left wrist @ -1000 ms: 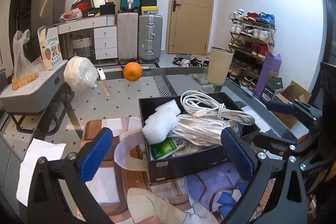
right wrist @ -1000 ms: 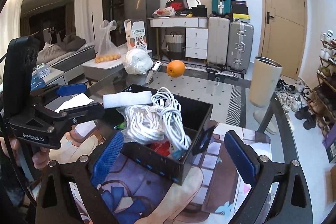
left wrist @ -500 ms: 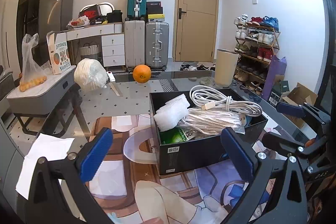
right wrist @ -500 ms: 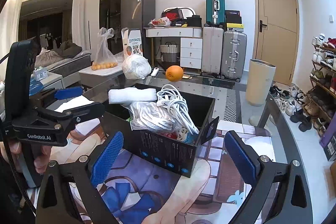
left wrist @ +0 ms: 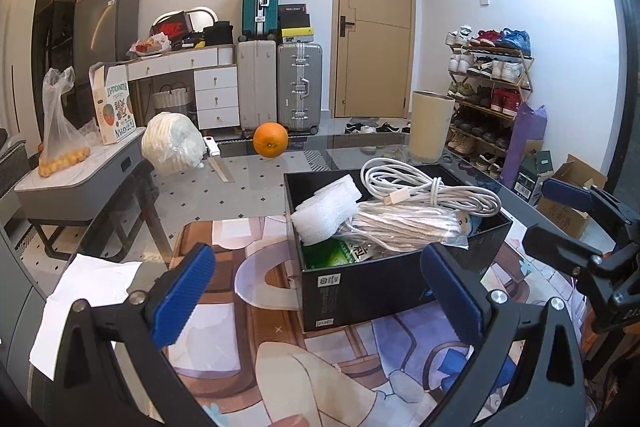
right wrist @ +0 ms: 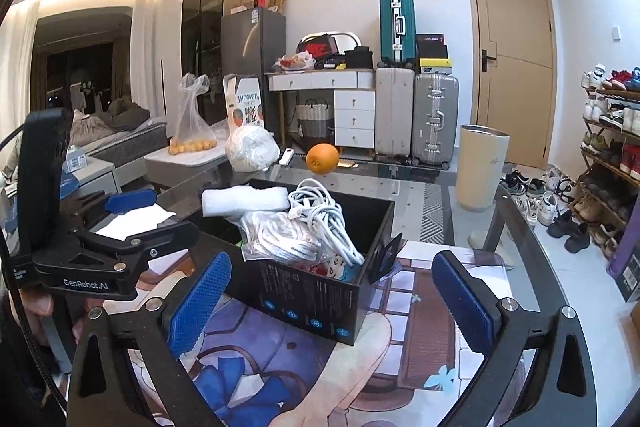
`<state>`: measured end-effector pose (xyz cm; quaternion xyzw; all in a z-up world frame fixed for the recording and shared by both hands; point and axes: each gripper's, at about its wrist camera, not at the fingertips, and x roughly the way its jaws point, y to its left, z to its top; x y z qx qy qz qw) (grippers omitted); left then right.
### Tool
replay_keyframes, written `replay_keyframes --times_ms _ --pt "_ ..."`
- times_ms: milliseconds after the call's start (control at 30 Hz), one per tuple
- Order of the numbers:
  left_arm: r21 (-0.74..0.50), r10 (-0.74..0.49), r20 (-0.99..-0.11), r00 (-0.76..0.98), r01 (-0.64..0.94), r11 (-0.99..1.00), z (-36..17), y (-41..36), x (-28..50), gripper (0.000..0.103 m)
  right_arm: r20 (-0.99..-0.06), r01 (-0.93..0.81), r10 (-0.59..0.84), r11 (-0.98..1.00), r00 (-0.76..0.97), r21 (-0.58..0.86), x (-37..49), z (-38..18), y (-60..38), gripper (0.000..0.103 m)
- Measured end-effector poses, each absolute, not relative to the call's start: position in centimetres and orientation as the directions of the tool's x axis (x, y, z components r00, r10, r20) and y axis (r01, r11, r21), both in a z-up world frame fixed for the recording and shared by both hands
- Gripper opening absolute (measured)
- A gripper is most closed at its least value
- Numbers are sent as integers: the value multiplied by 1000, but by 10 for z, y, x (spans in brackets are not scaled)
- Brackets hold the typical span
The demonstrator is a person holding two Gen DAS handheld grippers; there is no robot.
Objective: Organize soft objects
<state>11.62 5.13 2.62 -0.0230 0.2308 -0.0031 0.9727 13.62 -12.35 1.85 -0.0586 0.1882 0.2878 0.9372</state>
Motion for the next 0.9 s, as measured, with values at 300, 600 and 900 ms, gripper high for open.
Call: replay_keyframes --times_ms 300,600,900 --pt "-51 -17 -421 907 -5 999 29 51 109 103 -380 -557 510 831 771 -15 133 19 -123 102" --pt "-50 -16 -416 909 -5 999 29 51 108 103 -379 -556 511 831 772 -13 133 19 -123 102" --pt "-45 -15 -411 911 -4 999 29 51 107 103 -379 -557 512 831 771 -11 133 19 -123 103"
